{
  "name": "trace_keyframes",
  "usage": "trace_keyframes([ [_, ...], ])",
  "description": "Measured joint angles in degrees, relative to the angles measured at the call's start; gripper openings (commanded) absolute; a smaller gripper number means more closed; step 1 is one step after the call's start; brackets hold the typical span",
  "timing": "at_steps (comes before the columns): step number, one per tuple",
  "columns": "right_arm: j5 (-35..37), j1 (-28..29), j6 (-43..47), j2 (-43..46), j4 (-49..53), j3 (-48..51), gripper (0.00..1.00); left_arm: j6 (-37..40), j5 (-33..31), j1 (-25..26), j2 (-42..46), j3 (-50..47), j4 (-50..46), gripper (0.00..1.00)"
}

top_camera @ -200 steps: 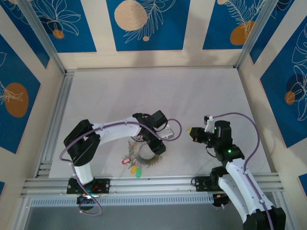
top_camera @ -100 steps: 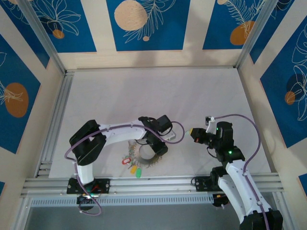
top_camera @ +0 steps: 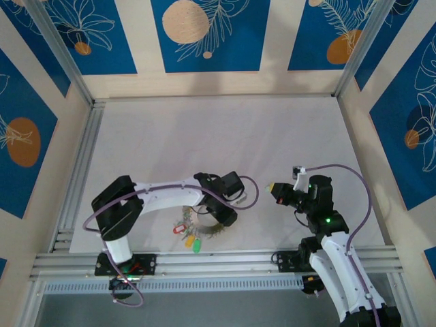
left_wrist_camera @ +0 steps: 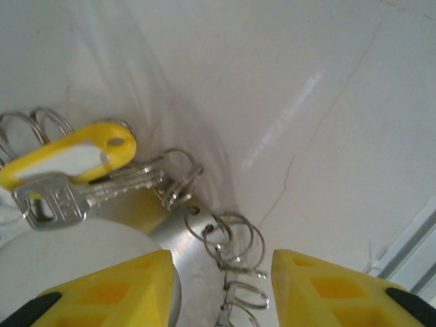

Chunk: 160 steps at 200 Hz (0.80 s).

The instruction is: Put the keys on the keyring

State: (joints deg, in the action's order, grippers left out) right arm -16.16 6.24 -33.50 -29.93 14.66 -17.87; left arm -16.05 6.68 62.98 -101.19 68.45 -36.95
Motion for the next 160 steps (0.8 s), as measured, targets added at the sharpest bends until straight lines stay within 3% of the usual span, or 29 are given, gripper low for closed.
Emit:
trace_keyframes([
  [160, -0.8, -0.3, 0.0, 0.9, 2.5, 0.0, 0.00, -6.4, -3.3, 2.9, 12.4, -12.2, -3.6, 0.34],
])
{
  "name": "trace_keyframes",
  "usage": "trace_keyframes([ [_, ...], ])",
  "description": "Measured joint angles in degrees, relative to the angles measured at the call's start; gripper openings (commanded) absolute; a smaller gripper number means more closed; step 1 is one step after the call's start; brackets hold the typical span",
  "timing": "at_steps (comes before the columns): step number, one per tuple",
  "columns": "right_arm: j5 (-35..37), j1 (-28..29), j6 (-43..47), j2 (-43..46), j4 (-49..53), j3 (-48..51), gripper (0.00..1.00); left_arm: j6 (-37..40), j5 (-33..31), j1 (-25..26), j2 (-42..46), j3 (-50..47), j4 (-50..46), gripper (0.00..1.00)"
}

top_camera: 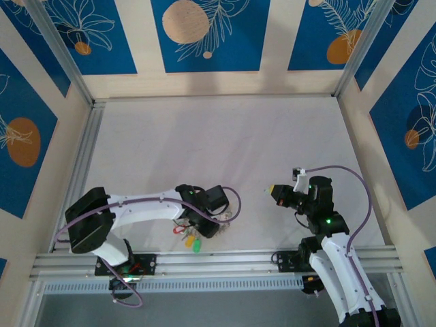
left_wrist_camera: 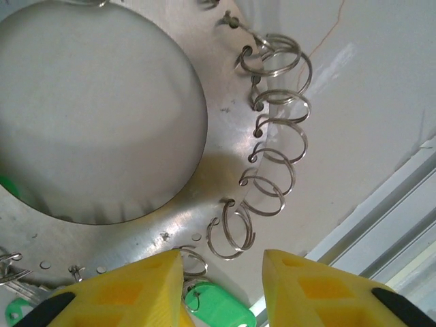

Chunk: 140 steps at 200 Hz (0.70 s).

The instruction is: Put the keys on the keyring

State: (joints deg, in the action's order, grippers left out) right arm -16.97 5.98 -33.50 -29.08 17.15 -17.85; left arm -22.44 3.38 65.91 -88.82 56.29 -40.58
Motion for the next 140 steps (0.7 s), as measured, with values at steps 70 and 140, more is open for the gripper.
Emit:
trace_keyframes([
  [70, 0.0, 0.0, 0.0, 0.0, 0.4, 0.0, 0.00, -0.2, 1.1, 0.0, -0.9, 0.0, 2.4, 0.30],
  [140, 0.0, 0.0, 0.0, 0.0, 0.4, 0.0, 0.00, -1.2, 2.1, 0.0, -3.3, -0.7, 3.3, 0.29],
])
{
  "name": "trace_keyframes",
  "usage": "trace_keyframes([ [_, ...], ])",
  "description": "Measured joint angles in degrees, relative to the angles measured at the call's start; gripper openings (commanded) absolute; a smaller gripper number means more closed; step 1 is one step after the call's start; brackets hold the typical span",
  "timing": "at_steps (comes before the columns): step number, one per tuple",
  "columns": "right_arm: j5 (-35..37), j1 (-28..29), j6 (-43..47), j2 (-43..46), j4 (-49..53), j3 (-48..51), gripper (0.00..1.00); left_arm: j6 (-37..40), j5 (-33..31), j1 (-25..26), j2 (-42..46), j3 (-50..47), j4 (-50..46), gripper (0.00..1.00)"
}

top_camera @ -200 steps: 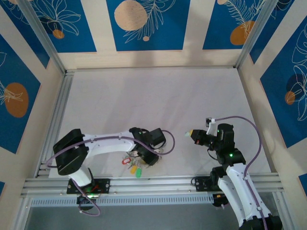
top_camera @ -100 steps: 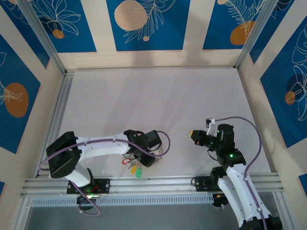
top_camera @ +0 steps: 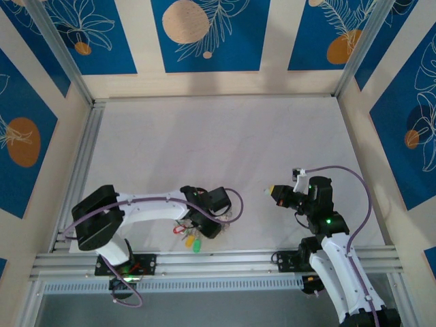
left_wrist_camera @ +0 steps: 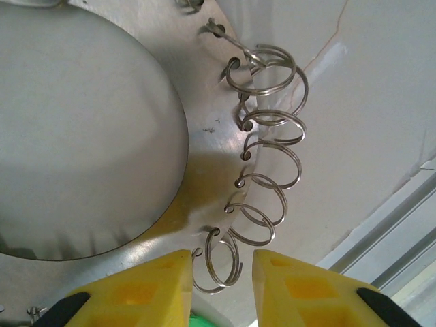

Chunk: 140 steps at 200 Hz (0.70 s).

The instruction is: Put the keys on the keyring

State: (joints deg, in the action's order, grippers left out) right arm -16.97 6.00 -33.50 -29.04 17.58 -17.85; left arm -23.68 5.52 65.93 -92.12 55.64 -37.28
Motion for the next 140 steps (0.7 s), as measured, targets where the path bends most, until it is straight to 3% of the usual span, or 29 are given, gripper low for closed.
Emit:
trace_keyframes([
  [140, 0.0, 0.0, 0.0, 0.0, 0.0, 0.0, 0.00, -1.5, 0.4, 1.1, -2.4, -0.3, 0.2, 0.25],
])
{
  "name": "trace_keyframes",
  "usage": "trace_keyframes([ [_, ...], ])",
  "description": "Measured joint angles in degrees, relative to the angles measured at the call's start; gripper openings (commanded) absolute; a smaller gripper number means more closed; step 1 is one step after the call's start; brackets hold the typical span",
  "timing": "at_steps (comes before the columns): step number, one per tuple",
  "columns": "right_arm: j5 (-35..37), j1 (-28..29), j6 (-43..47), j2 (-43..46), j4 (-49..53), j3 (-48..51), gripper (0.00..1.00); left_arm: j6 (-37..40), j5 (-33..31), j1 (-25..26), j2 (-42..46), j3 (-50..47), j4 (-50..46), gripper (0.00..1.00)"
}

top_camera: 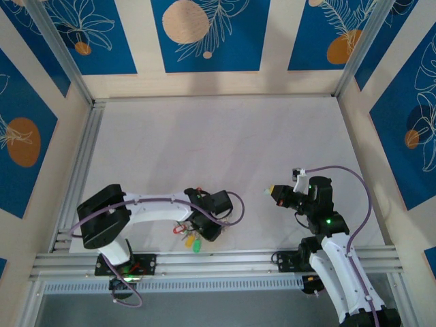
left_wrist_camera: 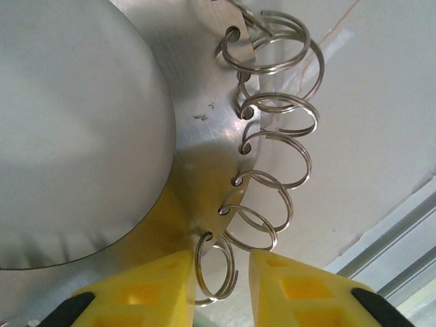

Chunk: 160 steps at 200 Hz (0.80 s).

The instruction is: Put the keys on the keyring

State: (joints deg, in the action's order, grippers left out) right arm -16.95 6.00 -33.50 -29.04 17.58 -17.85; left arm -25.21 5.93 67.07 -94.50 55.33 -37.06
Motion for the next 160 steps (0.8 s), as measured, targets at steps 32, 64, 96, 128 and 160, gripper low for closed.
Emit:
trace_keyframes([
  [32, 0.0, 0.0, 0.0, 0.0, 0.0, 0.0, 0.00, -0.4, 0.0, 0.5, -0.3, 0.0, 0.2, 0.22],
  [64, 0.0, 0.0, 0.0, 0.0, 0.0, 0.0, 0.00, -0.6, 0.0, 0.6, -0.7, 0.0, 0.2, 0.17],
  [96, 0.0, 0.0, 0.0, 0.0, 0.0, 0.0, 0.00, -1.4, -0.1, 0.6, -0.9, 0.0, 0.0, 0.01],
  [128, 0.0, 0.0, 0.0, 0.0, 0.0, 0.0, 0.00, -1.2, -1.0, 0.7, 0.0, 0.2, -1.9, 0.00],
  [160, -0.1, 0.0, 0.1, 0.4, 0.0, 0.0, 0.00, 1.8, -3.3, 0.7, 5.0, 2.2, -7.1, 0.00],
])
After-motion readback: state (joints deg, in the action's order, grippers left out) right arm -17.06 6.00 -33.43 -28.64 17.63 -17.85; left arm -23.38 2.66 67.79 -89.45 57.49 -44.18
